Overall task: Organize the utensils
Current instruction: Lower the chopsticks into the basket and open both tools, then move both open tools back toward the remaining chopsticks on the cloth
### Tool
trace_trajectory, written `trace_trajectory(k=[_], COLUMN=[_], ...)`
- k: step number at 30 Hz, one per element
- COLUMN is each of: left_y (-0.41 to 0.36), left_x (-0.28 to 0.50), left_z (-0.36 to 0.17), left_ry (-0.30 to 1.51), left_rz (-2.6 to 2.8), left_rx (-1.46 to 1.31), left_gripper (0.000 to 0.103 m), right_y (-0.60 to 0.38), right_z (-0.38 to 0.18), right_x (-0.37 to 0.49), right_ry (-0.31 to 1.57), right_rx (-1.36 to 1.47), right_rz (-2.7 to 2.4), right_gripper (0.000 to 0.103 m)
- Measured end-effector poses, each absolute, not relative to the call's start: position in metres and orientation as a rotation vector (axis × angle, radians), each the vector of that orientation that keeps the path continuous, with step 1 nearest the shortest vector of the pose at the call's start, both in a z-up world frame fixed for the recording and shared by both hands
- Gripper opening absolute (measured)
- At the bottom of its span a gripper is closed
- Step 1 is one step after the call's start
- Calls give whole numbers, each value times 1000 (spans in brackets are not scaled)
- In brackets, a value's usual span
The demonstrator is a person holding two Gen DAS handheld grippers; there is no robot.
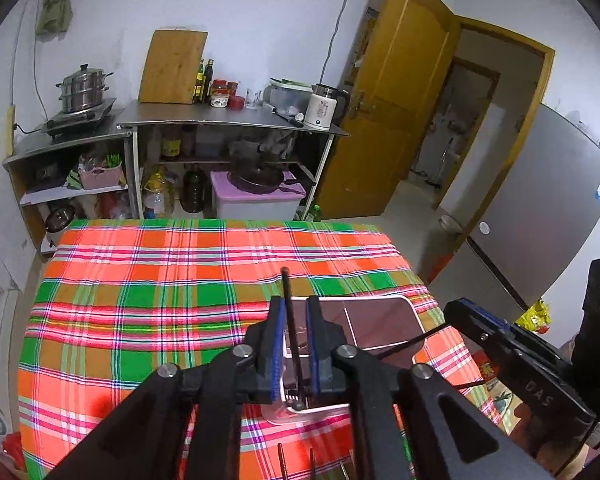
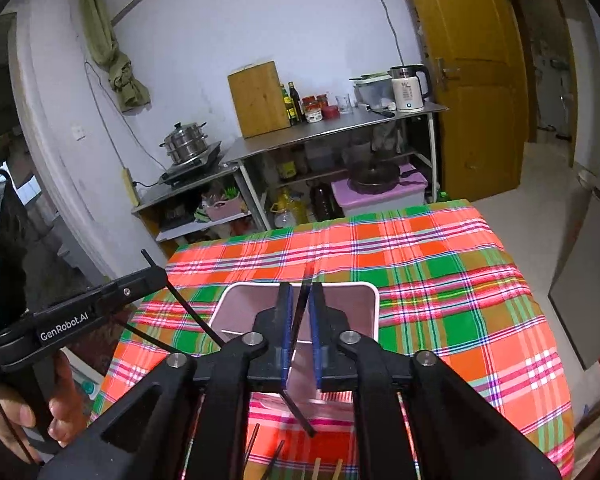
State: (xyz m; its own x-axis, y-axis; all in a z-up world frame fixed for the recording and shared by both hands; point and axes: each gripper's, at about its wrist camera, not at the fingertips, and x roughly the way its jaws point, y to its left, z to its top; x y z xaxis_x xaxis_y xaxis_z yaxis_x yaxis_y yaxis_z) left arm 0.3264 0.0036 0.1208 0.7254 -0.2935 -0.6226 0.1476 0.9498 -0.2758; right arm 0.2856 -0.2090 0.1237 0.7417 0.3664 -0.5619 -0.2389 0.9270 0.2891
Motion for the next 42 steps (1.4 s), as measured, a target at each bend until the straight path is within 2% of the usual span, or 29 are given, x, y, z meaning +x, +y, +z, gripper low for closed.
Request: trace_trajectory(k=[4, 9, 25, 31, 34, 42], left_y=[8, 14, 5, 4, 4, 13], left_x=[323, 313, 226, 190, 164, 116], left_z=[127, 140, 164, 159, 154, 128], left_ry=[700, 667, 555, 549, 531, 563], left_rz=[-245, -248, -247, -240, -217, -207], left_rx=[-222, -232, -187, -186, -179, -203], left_gripper=[15, 24, 25, 27, 36, 36], right_y=[-210, -212, -236, -239, -242, -240], right_z=[131, 141, 165, 164, 162, 141], right_x=[280, 270, 204, 168, 150, 111], right_ry=[638, 617, 516, 492, 481, 515], right_rx=[186, 180, 173, 163, 171, 185], right_rz=[330, 333, 333, 334, 342, 388], right_gripper=[18, 18, 18, 18, 18, 18])
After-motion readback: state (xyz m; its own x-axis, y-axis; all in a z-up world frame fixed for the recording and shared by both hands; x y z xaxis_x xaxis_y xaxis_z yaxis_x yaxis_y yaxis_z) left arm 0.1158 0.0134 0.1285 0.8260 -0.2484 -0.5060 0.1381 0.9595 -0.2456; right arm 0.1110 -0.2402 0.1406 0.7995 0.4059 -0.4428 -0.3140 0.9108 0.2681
